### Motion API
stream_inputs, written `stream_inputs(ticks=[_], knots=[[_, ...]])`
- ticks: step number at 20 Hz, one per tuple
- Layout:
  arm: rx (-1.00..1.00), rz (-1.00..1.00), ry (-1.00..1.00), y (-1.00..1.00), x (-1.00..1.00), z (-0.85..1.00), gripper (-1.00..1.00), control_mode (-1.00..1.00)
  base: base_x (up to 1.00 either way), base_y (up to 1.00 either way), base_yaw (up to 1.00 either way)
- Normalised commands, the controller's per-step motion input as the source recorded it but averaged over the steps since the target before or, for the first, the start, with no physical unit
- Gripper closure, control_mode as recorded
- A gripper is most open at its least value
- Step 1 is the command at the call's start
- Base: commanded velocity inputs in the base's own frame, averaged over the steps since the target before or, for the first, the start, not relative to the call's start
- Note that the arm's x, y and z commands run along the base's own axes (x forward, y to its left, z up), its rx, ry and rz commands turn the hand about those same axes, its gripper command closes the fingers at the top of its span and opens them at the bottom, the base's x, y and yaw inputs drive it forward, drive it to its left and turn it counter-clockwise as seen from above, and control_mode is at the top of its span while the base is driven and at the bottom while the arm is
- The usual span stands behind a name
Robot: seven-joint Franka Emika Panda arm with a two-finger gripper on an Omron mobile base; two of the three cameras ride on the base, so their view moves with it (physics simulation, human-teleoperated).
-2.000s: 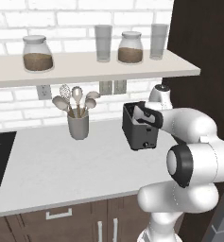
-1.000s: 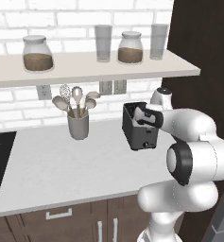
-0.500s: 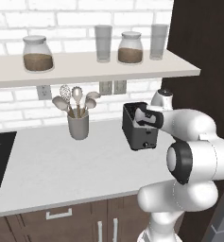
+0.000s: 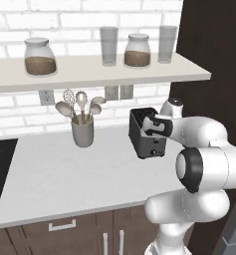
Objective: Start the toaster. Once the lever pops up, take the bread to the plate on the dining counter.
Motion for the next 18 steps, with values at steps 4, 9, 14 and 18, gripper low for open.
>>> stream_inputs(ticks=[4,9,14,18], knots=[[0.0,-0.01,-0.07,0.14,-0.08,-0.94,1.0,-1.0,0.0,0.0,0.0],[0.0,-0.03,-0.05,0.1,-0.36,-0.99,1.0,-1.0,0.0,0.0,0.0],[0.0,-0.04,-0.01,0.16,-0.42,-0.94,1.0,-1.0,0.0,0.0,0.0],[0.0,-0.04,-0.01,0.31,-0.05,-0.88,1.0,-1.0,0.0,0.0,0.0]])
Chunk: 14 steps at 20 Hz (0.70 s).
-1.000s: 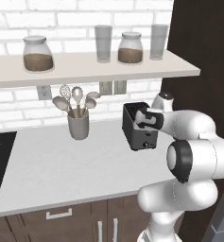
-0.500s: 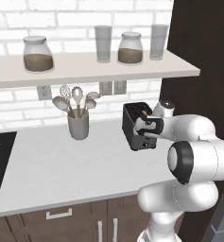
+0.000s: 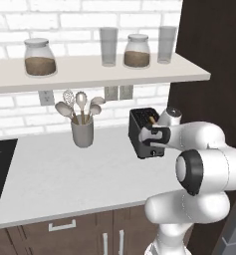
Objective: Start the toaster. Once the lever pops up, take the bread to the plate on the dining counter.
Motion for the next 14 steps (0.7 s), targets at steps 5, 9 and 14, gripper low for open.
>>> stream_inputs(ticks=[5,9,14], knots=[[0.0,-0.04,0.0,0.39,-0.51,-1.0,1.0,-1.0,0.0,0.0,0.0],[0.0,-0.02,0.0,0.39,-0.66,-1.0,1.0,-1.0,0.0,0.0,0.0],[0.0,-0.03,0.0,0.14,-0.76,-1.0,1.0,-1.0,0.0,0.0,0.0]])
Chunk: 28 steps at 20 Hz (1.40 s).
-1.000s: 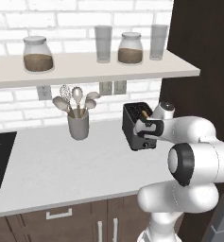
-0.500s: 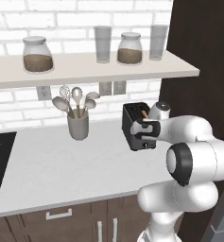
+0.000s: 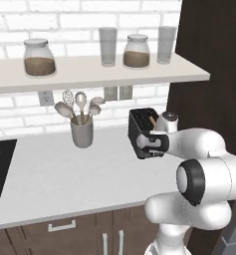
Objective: Start the toaster. Once the lever pops up, take the bread to the plate on the dining counter.
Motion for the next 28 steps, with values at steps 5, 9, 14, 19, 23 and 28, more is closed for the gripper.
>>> stream_inputs(ticks=[5,9,14,19,23,28], knots=[[0.0,-0.04,-0.01,0.0,-0.41,-0.81,1.0,-1.0,0.0,0.0,0.0],[0.03,0.0,-0.07,0.0,-0.06,0.25,1.0,-1.0,0.0,0.0,0.0],[0.04,0.0,-0.03,0.0,-0.32,0.94,1.0,-1.0,0.0,0.0,0.0],[0.01,-0.01,-0.01,-0.08,-0.34,1.0,1.0,-1.0,0.0,0.0,0.0],[0.0,0.0,0.0,-0.06,-0.24,1.0,1.0,-1.0,0.0,0.0,0.0],[0.0,-0.02,-0.06,-0.2,0.0,0.89,1.0,-1.0,0.0,0.0,0.0]])
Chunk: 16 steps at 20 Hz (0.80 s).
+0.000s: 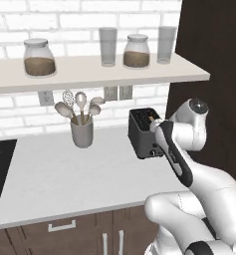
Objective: Start the toaster. Once the lever pops up, take the bread to the plate on the dining counter.
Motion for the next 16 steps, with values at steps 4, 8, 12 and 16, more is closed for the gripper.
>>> stream_inputs(ticks=[4,8,12,16], knots=[[0.0,-0.04,-0.04,-0.12,0.05,0.71,1.0,-1.0,0.0,0.0,0.0],[-0.01,-0.01,-0.03,-0.17,0.07,0.38,1.0,-1.0,0.0,0.0,0.0],[-0.1,-0.03,-0.18,0.0,0.39,0.0,-1.0,-1.0,0.0,0.0,0.0],[-0.08,0.0,-0.16,0.04,0.11,0.0,-1.0,-1.0,0.0,0.0,0.0]])
